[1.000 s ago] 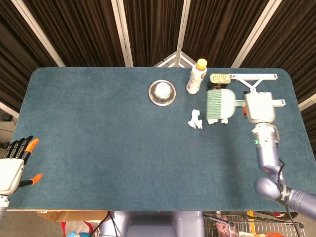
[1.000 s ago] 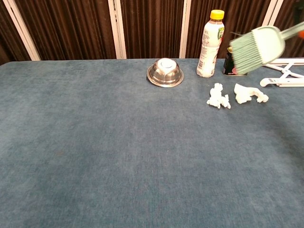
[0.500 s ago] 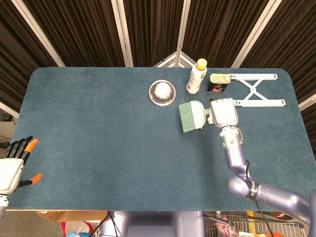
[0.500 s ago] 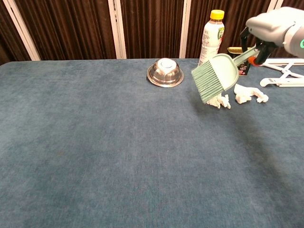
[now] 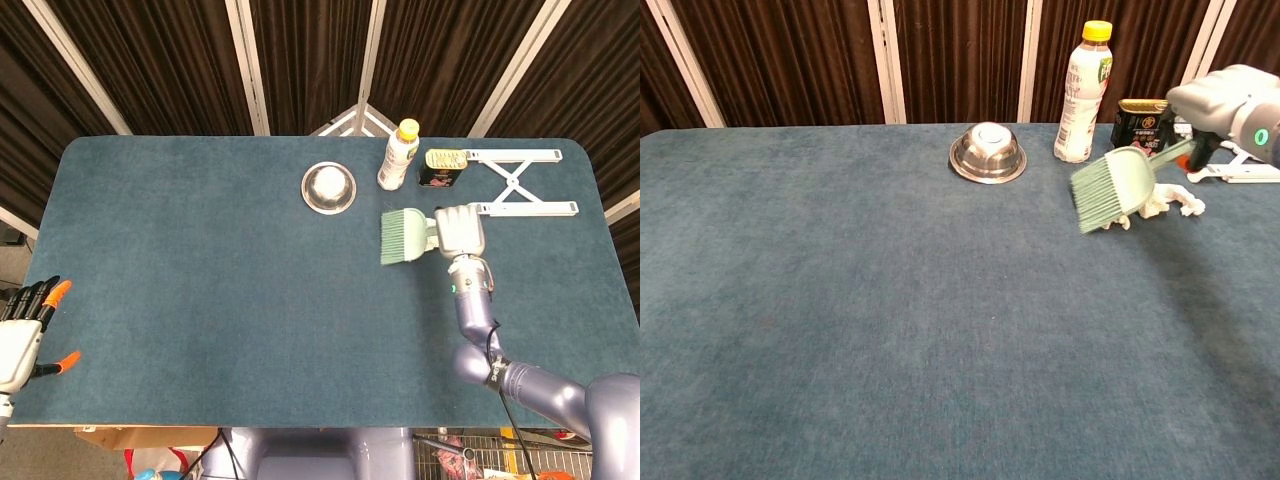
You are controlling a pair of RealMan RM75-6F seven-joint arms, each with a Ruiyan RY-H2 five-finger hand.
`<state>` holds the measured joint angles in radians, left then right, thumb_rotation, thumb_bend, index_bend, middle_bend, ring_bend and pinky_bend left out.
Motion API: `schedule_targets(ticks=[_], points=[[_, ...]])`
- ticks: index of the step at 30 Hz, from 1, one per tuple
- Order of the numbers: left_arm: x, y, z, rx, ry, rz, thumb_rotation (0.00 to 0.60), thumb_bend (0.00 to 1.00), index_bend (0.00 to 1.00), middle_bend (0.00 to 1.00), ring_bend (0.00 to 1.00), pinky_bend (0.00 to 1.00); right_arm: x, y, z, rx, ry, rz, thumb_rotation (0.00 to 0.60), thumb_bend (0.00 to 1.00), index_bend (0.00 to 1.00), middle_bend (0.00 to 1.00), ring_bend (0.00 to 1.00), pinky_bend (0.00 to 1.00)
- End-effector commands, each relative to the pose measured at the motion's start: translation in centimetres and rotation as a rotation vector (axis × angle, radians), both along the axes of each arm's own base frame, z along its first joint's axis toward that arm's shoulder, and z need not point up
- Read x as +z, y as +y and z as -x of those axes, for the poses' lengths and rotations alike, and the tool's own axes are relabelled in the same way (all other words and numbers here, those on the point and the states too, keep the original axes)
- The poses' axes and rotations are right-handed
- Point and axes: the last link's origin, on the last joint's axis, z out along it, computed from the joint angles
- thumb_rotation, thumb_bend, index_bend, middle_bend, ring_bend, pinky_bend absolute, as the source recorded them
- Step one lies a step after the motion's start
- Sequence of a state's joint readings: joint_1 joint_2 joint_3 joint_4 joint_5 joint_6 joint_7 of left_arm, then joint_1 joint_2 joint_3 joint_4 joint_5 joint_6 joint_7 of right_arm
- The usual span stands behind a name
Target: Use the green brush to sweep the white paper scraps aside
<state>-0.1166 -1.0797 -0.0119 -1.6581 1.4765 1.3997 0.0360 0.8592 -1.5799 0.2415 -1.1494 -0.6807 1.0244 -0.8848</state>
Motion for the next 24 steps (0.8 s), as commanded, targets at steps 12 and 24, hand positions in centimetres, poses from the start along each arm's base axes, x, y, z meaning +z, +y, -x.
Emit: schedule_targets(ticks=[12,24], points=[[-0.1,-0.2,-0.4,-0.020,0.009,-0.007,0.600,0.00,0.00,0.00,0.00,0.02,10.2,-0.2,6.7,-0.099,0.224,0.187,0.600,0.56,0.85,0.97,1.00,0.95],[-0.5,0.0,-0.8,-0.038,0.011,0.001,0.600,0.00,0.00,0.00,0.00,0.02,13.4,1.5,2.9,0.033,0.100,0.210,0.600,0.56,0.85,0.97,1.00,0.95]])
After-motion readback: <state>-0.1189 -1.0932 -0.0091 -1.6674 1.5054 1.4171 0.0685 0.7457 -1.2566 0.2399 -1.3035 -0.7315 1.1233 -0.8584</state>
